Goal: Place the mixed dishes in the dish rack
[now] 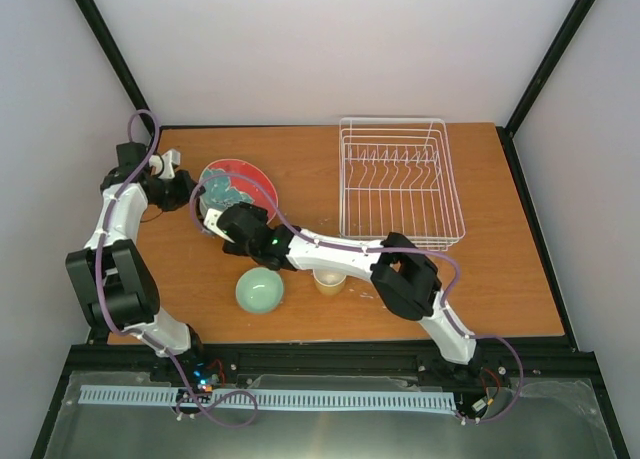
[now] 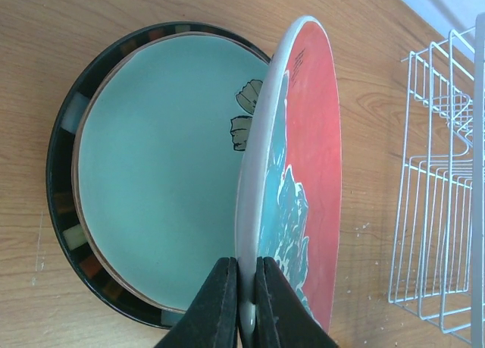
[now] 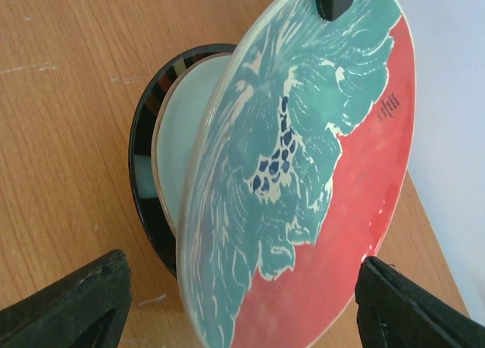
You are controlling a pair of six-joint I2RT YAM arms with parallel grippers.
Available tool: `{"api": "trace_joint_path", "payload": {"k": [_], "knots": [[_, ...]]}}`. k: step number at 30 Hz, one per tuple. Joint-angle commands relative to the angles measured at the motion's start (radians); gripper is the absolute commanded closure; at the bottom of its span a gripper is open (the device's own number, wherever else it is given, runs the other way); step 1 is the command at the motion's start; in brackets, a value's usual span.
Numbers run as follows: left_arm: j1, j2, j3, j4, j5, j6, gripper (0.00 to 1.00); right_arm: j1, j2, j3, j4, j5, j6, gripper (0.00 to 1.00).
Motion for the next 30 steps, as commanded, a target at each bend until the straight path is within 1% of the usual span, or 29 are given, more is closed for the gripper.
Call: {"api": "trace_joint_path", "payload": {"k": [1,10,15,17,21,24,26,27,29,30], "knots": [[-0.004,-0.074,0.026,0.038,0.124,-0.05,0.99,0.0,0.051,0.066,0.026,0.022,0.033,0.2],[-0.004,-0.147,-0.035,0.041,0.183,-0.081,0.99,-0.041,0.118,0.128,0.027,0.026,0.061,0.19],[-0.005,-0.195,-0.064,0.035,0.208,-0.099,0.99,-0.069,0.136,0.135,0.039,0.056,0.057,0.24],[-0.006,-0.216,-0.079,0.03,0.221,-0.106,0.99,-0.082,0.143,0.139,0.046,0.065,0.054,0.28],[-0.01,-0.249,-0.118,0.037,0.239,-0.121,0.99,-0.108,0.156,0.162,0.027,0.043,0.063,0.39],[-0.01,-0.269,-0.139,0.041,0.245,-0.128,0.99,-0.119,0.157,0.181,0.011,0.021,0.073,0.59],[-0.011,-0.275,-0.147,0.041,0.238,-0.126,0.99,-0.122,0.153,0.186,0.011,0.024,0.072,0.66],[-0.011,-0.276,-0.148,0.041,0.235,-0.123,0.99,-0.123,0.152,0.188,0.008,0.023,0.071,0.67],[-0.011,-0.272,-0.147,0.044,0.23,-0.12,1.0,-0.124,0.15,0.189,0.005,0.025,0.071,0.63],[-0.011,-0.27,-0.145,0.046,0.227,-0.119,0.99,-0.124,0.149,0.189,0.0,0.027,0.074,0.65]]}}
